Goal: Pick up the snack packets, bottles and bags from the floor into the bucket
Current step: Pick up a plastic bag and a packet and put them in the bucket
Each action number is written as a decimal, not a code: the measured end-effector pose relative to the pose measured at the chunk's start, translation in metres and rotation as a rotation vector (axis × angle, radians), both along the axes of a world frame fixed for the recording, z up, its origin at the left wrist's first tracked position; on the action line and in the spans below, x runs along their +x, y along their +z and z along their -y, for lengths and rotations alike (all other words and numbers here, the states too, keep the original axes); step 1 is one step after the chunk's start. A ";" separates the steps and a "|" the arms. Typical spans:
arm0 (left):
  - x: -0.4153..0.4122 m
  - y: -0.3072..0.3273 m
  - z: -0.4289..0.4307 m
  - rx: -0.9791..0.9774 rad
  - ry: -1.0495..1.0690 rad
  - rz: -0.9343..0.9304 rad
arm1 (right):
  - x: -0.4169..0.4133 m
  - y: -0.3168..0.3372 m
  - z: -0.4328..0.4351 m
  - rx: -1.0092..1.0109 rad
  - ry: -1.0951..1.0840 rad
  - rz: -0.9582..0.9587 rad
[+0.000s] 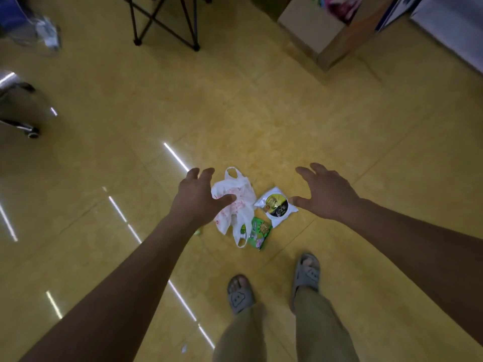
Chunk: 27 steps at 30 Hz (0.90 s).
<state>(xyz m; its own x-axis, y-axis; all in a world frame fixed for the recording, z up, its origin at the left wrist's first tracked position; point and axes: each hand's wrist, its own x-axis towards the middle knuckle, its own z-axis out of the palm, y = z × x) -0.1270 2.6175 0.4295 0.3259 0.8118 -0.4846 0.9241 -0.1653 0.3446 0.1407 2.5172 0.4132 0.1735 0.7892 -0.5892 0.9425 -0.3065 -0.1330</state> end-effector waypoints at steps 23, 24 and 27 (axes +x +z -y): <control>0.043 -0.480 -0.002 -0.017 0.049 -0.236 | 0.021 -0.463 -0.005 -0.159 0.064 -0.097; 0.045 -0.493 -0.006 -0.009 0.048 -0.221 | 0.019 -0.476 -0.006 -0.148 0.053 -0.102; 0.053 -0.527 -0.020 -0.009 0.072 -0.190 | 0.011 -0.507 -0.008 -0.082 0.023 -0.099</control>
<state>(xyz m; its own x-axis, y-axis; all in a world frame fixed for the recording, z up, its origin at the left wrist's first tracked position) -0.0742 2.6372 -0.0972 0.1689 0.8252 -0.5390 0.9820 -0.0937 0.1643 0.1517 2.5253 -0.0939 0.0935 0.7405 -0.6655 0.9329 -0.2987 -0.2012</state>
